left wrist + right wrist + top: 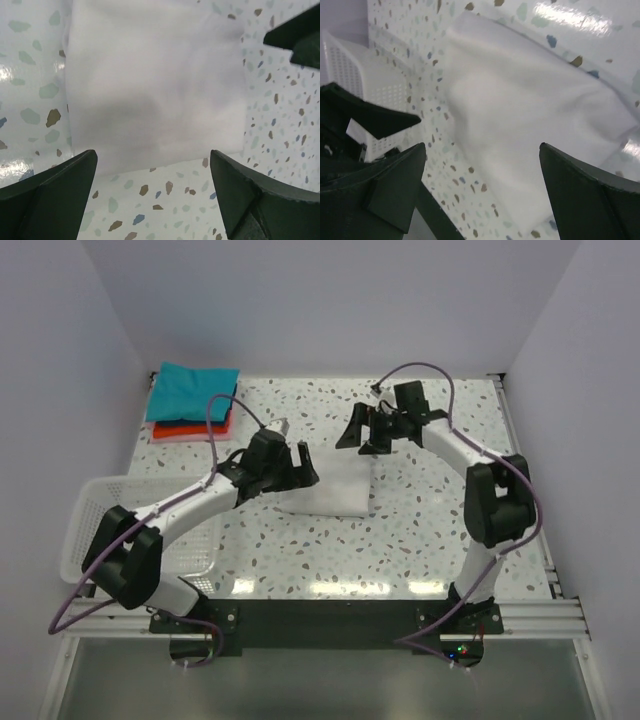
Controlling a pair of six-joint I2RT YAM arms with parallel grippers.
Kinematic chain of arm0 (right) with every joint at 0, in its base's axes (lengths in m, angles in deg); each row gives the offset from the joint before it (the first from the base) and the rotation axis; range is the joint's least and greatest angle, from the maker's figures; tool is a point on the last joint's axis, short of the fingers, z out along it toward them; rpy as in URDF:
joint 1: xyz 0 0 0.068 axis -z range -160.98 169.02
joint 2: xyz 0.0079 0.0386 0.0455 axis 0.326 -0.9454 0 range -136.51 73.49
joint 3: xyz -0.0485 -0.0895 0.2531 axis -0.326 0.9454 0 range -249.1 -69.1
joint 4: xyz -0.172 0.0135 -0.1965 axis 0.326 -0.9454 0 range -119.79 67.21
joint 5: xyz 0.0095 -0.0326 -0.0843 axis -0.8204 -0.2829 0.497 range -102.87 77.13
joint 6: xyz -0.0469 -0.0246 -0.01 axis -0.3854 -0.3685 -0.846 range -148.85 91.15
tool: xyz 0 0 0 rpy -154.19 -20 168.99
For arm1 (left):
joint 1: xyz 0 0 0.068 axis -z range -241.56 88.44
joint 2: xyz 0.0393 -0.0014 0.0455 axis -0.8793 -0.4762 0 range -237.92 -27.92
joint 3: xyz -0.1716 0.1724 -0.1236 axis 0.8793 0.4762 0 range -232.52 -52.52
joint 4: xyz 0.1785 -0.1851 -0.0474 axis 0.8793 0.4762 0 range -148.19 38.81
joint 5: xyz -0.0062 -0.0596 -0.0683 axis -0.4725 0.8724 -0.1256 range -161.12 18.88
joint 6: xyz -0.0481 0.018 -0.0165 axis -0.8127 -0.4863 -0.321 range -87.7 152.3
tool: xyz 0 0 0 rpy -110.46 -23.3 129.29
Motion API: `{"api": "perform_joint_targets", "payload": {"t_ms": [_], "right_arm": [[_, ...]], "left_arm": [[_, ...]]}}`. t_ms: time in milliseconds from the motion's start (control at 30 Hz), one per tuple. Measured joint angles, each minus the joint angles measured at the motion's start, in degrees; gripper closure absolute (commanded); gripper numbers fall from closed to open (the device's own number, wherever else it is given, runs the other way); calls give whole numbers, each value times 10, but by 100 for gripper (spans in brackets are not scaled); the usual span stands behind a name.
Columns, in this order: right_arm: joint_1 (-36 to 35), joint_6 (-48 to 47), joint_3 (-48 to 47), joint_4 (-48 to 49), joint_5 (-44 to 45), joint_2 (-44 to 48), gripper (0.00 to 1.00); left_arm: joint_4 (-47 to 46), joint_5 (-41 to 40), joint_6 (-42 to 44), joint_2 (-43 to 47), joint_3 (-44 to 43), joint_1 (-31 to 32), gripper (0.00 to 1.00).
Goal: Fold and stack the t-shirts
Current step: Neatly place the folded tshirt to the corner
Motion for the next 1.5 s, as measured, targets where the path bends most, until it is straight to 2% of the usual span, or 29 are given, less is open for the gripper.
{"api": "perform_joint_targets", "payload": {"t_ms": [133,300,600,800,1033,1333,1500], "right_arm": [[-3,10,101,32,-20,141,1],[-25,25,207,78,-54,237,1],[-68,45,271,113,-73,190,1],[-67,65,311,149,-73,137,1],[-63,66,348,156,-73,110,1],[-55,65,349,163,-78,110,1],[-53,39,348,103,-51,189,1]], "left_arm": [[-2,-7,0,12,-34,-5,0],[-12,8,0,-71,-106,-24,0],[-29,19,0,-232,-202,-38,0],[-30,19,0,-277,-215,-58,0],[-43,21,0,-284,-215,-68,0],[-46,21,7,-283,-215,-74,0],[-30,18,21,-254,-215,-76,0]]}}
